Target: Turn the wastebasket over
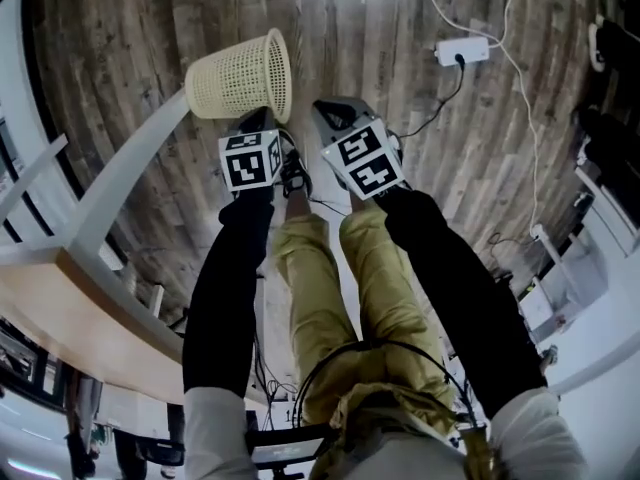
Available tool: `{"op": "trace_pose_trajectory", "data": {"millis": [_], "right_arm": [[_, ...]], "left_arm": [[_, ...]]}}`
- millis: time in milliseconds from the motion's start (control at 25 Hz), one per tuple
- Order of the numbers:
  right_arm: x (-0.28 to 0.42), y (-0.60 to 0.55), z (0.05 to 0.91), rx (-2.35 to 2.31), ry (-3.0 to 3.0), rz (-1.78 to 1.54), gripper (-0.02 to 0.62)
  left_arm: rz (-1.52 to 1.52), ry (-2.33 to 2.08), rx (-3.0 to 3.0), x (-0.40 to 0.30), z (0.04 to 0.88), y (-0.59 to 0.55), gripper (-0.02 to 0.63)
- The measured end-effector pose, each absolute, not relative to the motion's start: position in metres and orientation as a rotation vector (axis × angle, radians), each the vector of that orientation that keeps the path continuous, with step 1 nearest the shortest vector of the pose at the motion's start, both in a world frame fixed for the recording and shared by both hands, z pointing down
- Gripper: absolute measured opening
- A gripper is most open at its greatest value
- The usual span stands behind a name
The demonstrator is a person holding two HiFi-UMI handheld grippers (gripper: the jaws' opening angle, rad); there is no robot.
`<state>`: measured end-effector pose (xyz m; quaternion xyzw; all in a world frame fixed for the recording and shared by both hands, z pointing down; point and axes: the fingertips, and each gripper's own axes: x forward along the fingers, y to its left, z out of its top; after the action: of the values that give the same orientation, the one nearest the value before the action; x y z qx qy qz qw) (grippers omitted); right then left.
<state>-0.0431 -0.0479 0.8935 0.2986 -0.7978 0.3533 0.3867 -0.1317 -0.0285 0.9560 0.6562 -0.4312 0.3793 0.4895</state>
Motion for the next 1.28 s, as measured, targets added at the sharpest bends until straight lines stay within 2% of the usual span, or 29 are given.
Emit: {"op": "trace_pose_trajectory", "data": {"millis": [200,480,720,960,1080,1280], "right_arm": [[-0.040,-0.049,0.926,0.741,-2.019,0.917,0.021],[-0.034,-0.047,0.951,0.736,-2.009,0.949,0.021],[-0.025,-0.046,0.961,0.744,-2.002,0.967,0.021],[-0.014,-0.046,0.960,0.757,-1.992,0.970,0.021],[-0.010,-0.050,0.957,0.771,-1.994,0.967,0.021],[0.000,-0.052,0.942,0.799,-1.989,0.969,0.021]], "left_arm": [[0.968,-1.060,1.522,-0.138,1.004,-0.037,0.005],[1.031,-1.033,1.487,-0.131,1.046,-0.041,0.087],[1.085,-1.038,1.476,-0.127,1.065,-0.042,0.087],[1.105,-1.050,1.474,-0.130,1.065,-0.047,0.058],[1.070,-1.050,1.456,-0.128,1.058,-0.052,0.028],[0.974,-0.984,1.524,-0.107,1.026,-0.056,0.025]]}}
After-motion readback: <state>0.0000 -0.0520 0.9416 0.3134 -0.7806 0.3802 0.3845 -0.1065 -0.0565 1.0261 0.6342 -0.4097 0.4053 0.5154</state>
